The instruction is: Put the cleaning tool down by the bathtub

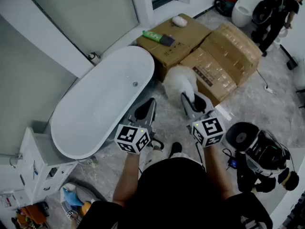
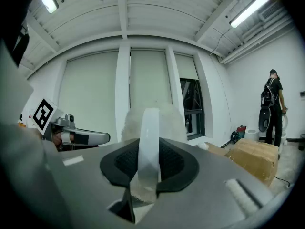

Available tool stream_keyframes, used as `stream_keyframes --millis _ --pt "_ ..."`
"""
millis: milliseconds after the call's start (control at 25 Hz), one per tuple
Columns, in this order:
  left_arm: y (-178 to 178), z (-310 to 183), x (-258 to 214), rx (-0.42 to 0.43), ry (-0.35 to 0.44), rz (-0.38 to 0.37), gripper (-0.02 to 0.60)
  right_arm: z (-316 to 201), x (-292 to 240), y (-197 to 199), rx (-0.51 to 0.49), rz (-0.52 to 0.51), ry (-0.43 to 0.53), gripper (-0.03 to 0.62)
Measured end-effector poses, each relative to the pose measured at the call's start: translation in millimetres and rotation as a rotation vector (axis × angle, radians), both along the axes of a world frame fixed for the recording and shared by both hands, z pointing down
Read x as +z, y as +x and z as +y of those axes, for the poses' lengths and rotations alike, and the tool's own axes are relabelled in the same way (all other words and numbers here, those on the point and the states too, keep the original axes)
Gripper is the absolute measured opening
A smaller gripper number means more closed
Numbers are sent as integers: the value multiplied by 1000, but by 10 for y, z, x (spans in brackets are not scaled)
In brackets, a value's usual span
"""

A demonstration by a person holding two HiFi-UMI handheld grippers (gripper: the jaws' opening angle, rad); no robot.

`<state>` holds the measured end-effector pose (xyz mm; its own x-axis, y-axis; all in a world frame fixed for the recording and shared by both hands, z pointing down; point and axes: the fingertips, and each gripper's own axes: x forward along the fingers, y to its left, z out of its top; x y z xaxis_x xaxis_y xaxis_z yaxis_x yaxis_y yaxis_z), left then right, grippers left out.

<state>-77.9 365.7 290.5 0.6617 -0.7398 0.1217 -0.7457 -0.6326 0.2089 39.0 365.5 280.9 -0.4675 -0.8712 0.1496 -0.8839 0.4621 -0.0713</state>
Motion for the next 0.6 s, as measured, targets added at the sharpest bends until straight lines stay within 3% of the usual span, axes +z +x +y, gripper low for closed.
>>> stream_keyframes --millis 360,600 --pt "18 -39 -14 -1 -8 -17 -2 24 2 46 2 1 -12 92" --pt "87 45 68 8 -32 -20 -2 90 86 179 40 -58 -44 92"
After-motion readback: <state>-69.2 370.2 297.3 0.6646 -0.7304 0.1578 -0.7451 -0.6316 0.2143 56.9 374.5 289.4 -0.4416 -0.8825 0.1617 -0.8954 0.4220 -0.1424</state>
